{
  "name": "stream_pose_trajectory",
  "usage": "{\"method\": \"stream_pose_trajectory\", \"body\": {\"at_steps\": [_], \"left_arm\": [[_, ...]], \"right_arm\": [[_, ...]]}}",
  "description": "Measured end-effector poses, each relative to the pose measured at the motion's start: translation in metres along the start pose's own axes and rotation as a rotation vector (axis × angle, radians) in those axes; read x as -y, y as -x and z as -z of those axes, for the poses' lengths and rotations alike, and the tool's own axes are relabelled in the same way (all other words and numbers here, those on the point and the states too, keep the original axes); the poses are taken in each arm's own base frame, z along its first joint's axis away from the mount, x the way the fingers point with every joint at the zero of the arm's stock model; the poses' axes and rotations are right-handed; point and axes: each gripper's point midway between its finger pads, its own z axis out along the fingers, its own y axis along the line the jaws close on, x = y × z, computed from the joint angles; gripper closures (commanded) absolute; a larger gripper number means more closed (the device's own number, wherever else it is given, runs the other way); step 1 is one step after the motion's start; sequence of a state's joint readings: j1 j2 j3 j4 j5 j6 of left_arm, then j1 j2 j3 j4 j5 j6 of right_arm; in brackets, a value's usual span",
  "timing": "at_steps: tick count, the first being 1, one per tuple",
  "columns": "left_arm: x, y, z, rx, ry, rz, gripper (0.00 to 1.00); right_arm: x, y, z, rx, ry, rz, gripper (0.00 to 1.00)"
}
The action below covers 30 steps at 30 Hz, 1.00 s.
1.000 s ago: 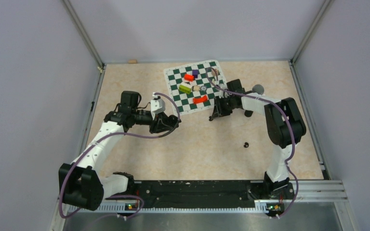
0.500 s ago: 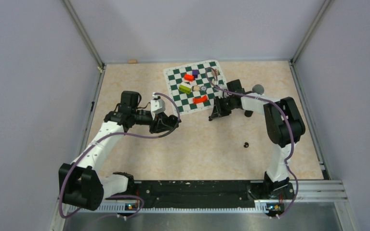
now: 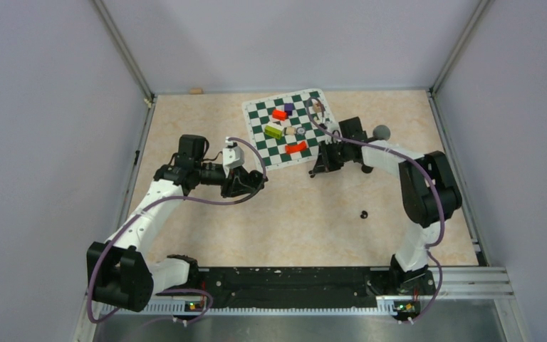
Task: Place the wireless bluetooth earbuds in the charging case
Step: Pick up the earbud from the center of the board, then place the earbud in the charging case.
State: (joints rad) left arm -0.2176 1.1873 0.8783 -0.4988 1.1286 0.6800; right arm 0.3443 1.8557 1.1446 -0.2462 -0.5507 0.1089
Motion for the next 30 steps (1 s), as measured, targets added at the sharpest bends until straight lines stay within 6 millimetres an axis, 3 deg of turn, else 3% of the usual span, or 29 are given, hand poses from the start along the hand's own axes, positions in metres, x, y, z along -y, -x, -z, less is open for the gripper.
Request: {"method": "stream_pose_trajectory", "body": {"at_steps": [5, 10, 14, 19, 24, 30], "left_arm": [[0.001, 0.0, 0.0, 0.002, -0.003, 0.001, 1.0], [0.001, 0.0, 0.0, 0.003, -0.004, 0.002, 1.0], [0.001, 0.001, 0.0, 0.004, -0.006, 0.002, 1.0], [0.001, 0.0, 0.0, 0.003, -0.007, 0.009, 1.0], [-0.001, -0.006, -0.003, -0.006, -0.015, 0.046, 1.0], [-0.001, -0.011, -0.005, -0.013, -0.026, 0.073, 1.0]], "right_arm": [[-0.032, 0.036, 0.039, 0.148, 0.02, 0.134, 0.95], [-0.088, 0.068, 0.077, 0.301, 0.063, 0.358, 0.95], [-0.139, 0.064, 0.097, 0.365, 0.123, 0.543, 0.95], [-0.182, 0.062, 0.125, 0.439, 0.183, 0.697, 0.94], [-0.207, 0.063, 0.144, 0.481, 0.233, 0.774, 0.95], [-0.231, 0.05, 0.138, 0.471, 0.296, 0.827, 0.94]]}}
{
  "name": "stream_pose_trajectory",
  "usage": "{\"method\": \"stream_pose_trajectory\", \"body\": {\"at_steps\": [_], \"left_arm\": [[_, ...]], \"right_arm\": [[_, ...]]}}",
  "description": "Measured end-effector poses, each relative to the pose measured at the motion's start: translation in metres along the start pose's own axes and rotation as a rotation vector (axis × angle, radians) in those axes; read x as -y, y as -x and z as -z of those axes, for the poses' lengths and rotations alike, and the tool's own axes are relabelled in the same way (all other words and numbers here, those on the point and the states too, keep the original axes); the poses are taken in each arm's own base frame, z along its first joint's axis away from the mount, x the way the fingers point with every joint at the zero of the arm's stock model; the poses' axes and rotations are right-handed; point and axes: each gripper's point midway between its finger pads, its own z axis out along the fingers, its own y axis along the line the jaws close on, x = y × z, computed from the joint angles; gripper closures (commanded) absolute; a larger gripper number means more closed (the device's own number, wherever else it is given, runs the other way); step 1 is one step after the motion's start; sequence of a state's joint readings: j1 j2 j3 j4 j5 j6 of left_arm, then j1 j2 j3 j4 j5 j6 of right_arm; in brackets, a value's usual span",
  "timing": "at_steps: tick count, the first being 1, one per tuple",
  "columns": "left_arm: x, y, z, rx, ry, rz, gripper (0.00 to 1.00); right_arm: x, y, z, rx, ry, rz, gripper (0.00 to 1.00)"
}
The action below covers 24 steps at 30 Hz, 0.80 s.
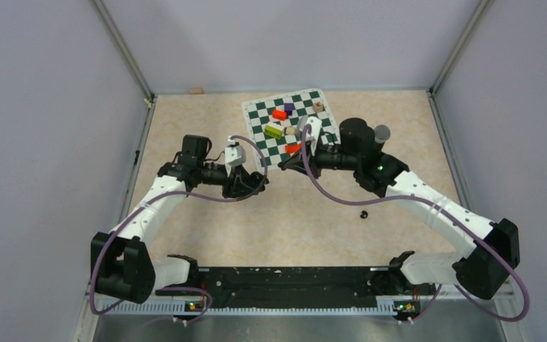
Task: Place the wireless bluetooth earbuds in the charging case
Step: Place the earbud in the charging case.
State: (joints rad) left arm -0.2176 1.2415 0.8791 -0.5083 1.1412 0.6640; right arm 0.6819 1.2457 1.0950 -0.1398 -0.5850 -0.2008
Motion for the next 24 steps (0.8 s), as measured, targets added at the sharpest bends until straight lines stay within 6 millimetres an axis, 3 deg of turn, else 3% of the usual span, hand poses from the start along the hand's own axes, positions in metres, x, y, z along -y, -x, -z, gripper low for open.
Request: {"method": "stream_pose_trajectory", "body": {"at_steps": [7, 24], "left_arm": [[0.006, 0.0, 0.0, 0.003, -0.027, -0.003, 1.0], [0.02, 0.0, 0.001, 0.007, -0.122, -0.012, 1.0]], "right_arm": [[-0.037, -0.013, -0.017, -0.028, 0.097, 0.054, 0.93], [-0.058, -0.037, -0.028, -0.05, 0.141, 0.133, 0.94]]}}
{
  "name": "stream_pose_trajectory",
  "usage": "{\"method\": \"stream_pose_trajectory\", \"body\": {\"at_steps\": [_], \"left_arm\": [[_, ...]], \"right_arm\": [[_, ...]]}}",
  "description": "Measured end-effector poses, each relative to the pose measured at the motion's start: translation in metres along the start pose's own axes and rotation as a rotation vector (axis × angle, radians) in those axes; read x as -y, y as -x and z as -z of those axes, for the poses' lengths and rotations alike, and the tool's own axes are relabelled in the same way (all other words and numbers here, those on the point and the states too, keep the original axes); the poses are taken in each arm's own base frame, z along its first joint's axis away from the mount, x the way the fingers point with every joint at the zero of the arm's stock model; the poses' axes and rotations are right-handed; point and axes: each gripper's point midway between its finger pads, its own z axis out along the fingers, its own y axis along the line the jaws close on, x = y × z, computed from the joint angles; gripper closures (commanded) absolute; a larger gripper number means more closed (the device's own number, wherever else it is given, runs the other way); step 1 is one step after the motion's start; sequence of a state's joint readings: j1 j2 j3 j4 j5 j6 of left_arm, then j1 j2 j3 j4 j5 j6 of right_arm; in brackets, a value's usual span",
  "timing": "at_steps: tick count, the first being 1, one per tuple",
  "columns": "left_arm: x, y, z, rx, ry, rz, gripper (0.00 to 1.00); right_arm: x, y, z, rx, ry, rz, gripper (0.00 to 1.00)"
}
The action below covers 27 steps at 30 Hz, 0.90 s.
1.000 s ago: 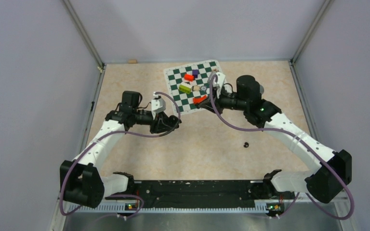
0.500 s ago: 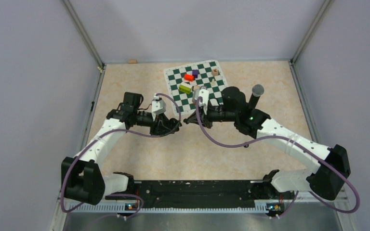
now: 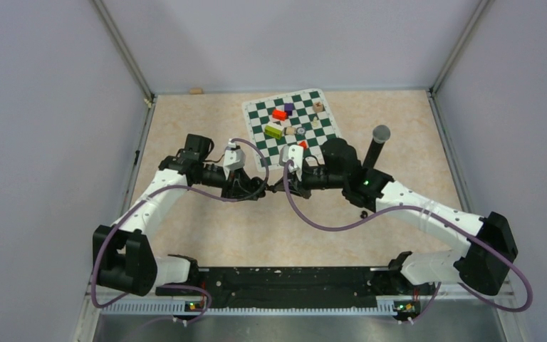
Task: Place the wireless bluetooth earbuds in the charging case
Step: Place the earbud in the charging case.
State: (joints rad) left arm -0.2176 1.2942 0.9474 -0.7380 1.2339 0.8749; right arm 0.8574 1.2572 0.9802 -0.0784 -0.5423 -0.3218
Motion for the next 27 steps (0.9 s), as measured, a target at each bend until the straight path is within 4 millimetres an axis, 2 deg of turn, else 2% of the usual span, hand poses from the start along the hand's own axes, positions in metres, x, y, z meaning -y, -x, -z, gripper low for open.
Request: {"method": "stream_pose_trajectory", "body": {"at_steps": [9, 16, 27], "left_arm": [[0.003, -0.002, -0.001, 0.001, -0.015, 0.013, 1.0], [0.003, -0.002, -0.001, 0.002, -0.016, 0.014, 1.0], [0.003, -0.002, -0.001, 0.002, -0.016, 0.014, 1.0]], "right_arm": [[0.001, 0.014, -0.007, 0.064, -0.006, 0.031, 0.94], [-0.009, 0.002, -0.023, 0.041, 0.024, 0.027, 0.94], [-0.008, -0.001, -0.026, 0.034, 0.009, 0.034, 0.94]]}}
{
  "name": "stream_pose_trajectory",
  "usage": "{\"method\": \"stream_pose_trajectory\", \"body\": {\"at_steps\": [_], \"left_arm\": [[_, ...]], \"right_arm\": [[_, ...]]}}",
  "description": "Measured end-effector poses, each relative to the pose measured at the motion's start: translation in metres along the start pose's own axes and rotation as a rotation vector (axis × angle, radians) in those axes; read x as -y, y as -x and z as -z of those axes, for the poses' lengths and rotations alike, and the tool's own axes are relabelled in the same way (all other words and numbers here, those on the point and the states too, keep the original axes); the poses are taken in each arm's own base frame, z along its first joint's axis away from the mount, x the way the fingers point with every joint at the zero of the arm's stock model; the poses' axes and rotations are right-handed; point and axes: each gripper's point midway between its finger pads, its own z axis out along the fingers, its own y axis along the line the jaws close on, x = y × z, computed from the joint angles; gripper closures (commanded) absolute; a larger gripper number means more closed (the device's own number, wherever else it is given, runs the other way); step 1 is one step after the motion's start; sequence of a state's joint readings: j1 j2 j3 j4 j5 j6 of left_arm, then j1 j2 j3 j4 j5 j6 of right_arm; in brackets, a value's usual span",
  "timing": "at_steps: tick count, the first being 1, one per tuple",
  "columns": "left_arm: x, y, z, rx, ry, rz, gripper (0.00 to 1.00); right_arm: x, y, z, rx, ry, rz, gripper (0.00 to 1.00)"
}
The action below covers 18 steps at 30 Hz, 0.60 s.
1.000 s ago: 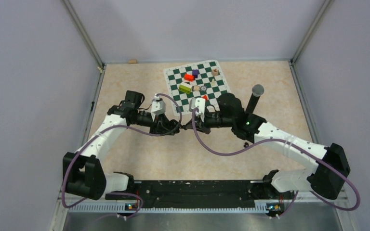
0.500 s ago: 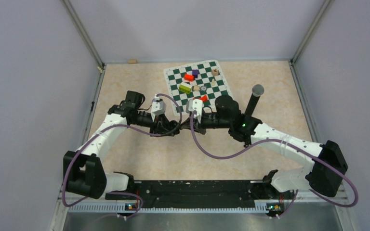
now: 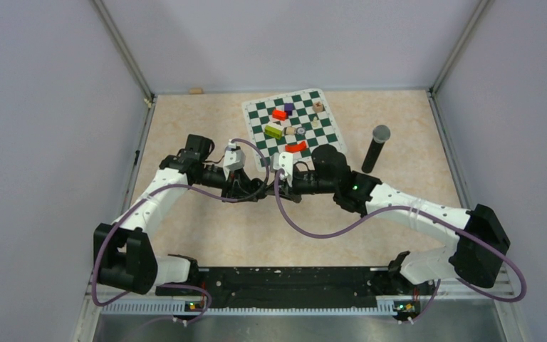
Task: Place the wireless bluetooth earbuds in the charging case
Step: Place the earbud in the charging case.
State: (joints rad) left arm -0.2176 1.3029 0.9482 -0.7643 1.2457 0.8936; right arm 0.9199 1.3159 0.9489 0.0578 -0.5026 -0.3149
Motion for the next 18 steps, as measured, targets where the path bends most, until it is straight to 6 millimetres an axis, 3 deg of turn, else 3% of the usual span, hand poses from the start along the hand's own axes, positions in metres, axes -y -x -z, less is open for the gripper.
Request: {"method": "stream_pose_trajectory", "body": {"at_steps": [18], "left_arm": [[0.0, -0.002, 0.0, -0.006, 0.001, 0.009, 1.0]], "right_arm": [[0.004, -0.014, -0.01, -0.043, -0.044, 0.022, 0.95]]}}
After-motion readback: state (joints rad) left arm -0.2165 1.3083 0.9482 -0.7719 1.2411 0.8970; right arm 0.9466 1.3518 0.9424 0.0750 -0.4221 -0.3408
